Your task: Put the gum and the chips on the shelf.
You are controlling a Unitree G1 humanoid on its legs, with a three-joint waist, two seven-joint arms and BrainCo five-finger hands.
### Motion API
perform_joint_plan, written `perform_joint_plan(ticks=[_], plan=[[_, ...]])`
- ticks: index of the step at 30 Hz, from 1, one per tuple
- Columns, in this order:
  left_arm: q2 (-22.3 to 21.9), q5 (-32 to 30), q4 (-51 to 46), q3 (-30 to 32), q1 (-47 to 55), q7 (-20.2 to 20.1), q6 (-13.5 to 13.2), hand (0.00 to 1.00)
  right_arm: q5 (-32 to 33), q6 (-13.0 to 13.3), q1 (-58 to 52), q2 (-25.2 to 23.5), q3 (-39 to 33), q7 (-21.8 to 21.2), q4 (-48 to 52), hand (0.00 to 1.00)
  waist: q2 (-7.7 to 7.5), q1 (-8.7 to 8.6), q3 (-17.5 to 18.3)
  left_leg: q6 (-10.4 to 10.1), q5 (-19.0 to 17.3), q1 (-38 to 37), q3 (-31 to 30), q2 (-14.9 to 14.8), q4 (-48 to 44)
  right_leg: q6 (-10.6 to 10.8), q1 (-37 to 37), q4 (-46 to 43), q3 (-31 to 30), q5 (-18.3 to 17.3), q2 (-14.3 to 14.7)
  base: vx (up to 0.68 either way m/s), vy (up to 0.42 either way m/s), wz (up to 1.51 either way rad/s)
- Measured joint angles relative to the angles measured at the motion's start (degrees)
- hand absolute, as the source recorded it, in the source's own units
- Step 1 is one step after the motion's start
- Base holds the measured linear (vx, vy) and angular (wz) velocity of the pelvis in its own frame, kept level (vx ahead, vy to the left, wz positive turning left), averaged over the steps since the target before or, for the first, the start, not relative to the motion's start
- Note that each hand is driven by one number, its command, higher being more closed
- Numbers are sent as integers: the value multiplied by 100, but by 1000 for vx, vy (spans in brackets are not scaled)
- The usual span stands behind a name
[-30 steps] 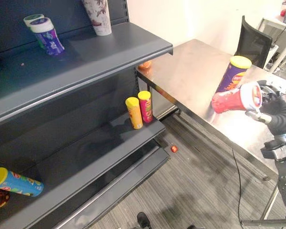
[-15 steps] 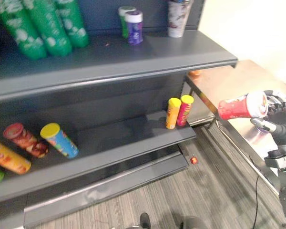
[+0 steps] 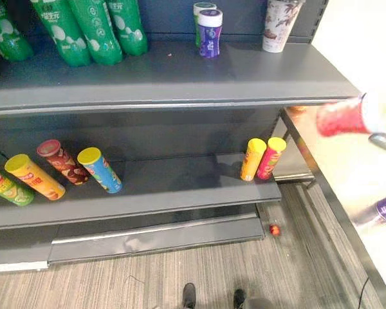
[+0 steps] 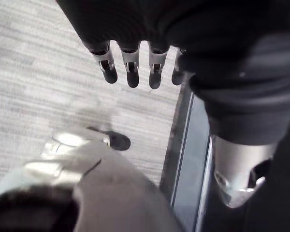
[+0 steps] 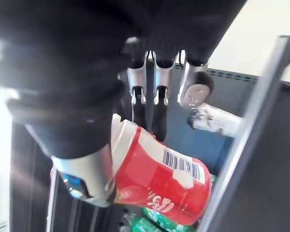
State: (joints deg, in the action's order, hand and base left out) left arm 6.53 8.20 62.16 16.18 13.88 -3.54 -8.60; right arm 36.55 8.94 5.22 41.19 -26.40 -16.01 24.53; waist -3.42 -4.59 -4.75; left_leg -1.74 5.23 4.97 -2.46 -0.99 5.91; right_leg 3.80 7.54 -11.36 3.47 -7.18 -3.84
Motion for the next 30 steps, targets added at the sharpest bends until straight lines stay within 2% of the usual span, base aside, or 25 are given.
perform_joint_plan(ticks=[2,6,9,11,12,15,19,25,30], plan=[[7,-15,-7,-23,16,-35,3,0,1,26,410,278,-20,16,-251,100,1,-2,1,-17,12,2,-34,-22,1,-19,-36,55,14,12,31,80,-42,8],[35,-52,-80,-142,19,-128,2,0,87,151,1420,1240,174,75,-1343,100,22,-9,16,-24,13,-23,-135,-33,2,-42,-132,137,11,27,64,29,-11,7],[56,-49,-124,-283,22,-136,3,0,333,185,2592,2167,1047,195,-2545,100,57,6,37,-42,30,-32,-162,-51,3,-82,-158,159,16,53,86,-8,-4,1],[59,-39,-126,-363,21,-134,3,0,611,185,3665,2824,2103,278,-3460,100,111,13,75,-68,52,-17,-230,-74,5,-108,-201,242,67,102,111,-32,-18,12],[63,-30,-126,-404,21,-132,3,0,697,186,4007,2993,2455,295,-3725,100,125,16,83,-80,61,-14,-270,-77,6,-108,-213,242,104,102,114,-28,-19,16],[67,16,-121,-468,10,-133,2,0,869,184,4803,3251,3291,293,-4304,100,143,89,95,-108,78,-16,-329,-107,6,-119,-265,272,185,110,138,-29,-23,13],[79,24,-119,-480,-37,-136,2,0,895,139,5200,3317,3918,272,-4589,100,139,176,104,-132,105,20,-430,-138,6,-129,-296,364,270,122,177,-28,-24,11],[109,23,-91,-479,-76,-157,3,0,589,-145,5870,3315,5048,75,-5043,100,126,366,109,-161,189,76,-529,-192,6,-149,-396,542,387,226,246,4,-28,8],[126,23,-57,-480,-129,-174,7,0,406,-312,6288,3243,5505,-69,-5338,100,104,521,105,-175,201,87,-605,-198,5,-153,-416,550,456,226,261,23,-20,8]])
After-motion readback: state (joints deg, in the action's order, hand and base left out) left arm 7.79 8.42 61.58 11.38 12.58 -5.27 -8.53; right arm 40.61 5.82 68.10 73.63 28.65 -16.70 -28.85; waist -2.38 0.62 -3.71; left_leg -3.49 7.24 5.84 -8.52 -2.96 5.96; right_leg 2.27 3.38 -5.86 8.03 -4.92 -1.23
